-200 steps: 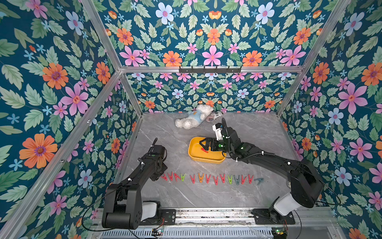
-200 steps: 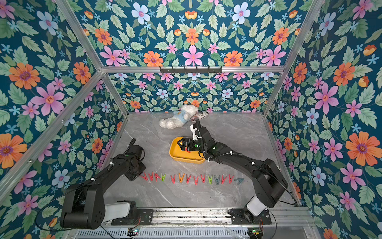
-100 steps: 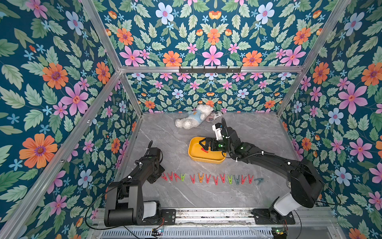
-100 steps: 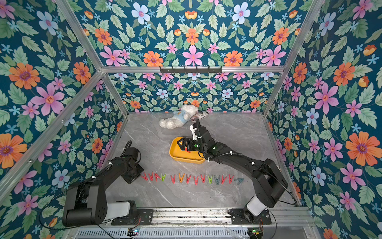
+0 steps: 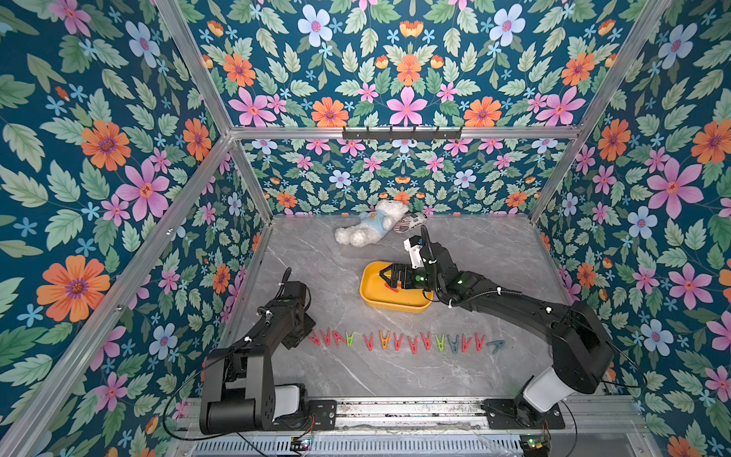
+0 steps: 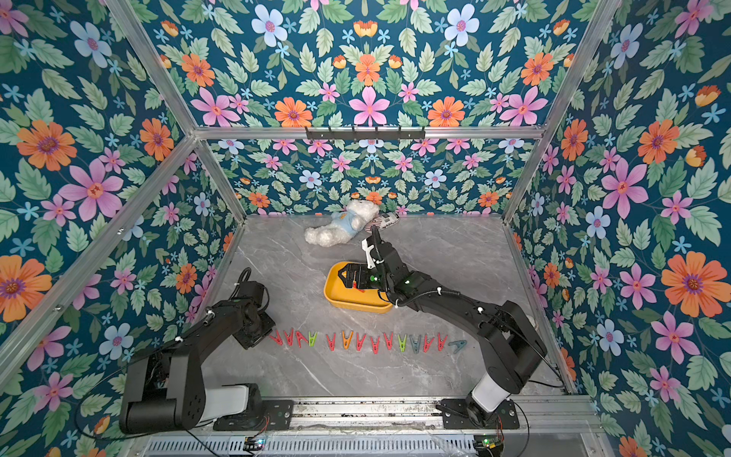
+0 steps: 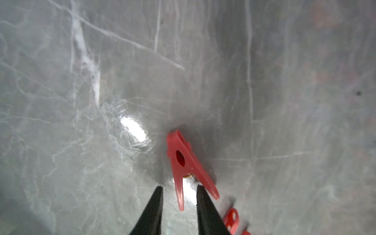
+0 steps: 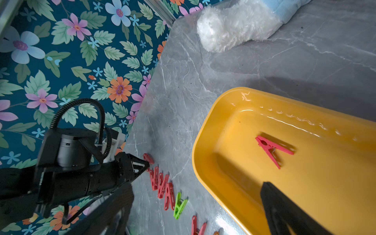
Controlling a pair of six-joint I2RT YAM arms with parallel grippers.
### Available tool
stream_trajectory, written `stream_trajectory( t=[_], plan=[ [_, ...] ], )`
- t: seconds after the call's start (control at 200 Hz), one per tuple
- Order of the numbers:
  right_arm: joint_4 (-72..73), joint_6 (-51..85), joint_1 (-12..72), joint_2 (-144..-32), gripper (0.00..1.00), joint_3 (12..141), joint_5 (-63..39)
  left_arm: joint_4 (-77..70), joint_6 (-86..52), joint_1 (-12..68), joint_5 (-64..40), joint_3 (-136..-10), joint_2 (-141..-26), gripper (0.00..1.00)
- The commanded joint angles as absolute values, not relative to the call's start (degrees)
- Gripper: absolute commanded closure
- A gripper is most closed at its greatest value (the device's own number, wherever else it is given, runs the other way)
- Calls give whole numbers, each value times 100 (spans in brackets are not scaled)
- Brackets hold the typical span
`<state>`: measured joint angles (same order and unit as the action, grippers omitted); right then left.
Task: Take the clothespins out of the storage box
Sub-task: Place the clothespin at the center of the board, then pick up the clothespin from the storage box.
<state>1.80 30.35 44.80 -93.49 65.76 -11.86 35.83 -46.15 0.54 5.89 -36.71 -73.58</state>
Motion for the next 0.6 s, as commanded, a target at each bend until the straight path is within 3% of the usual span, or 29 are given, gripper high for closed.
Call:
stream_trajectory(
  t=[0.0,0.3,0.49,0.595],
  plan=[
    [-16,2901,4498,-9442,1,6747,-1029,3787,-4568,53,527,-3823,-7158,58],
    [-827,2233,4500,-10296,1,7501,-598,3693,-4508,268,-118,-4177,-6557,33],
    [-1045,1907,4499,-10635,18,7698,-358,3240,-4438,842,-428,-4335,-6416,15],
    [-1110,1737,4483,-10789,33,7734,-172,3019,-4463,1304,-400,-4446,-6483,10]
  ],
)
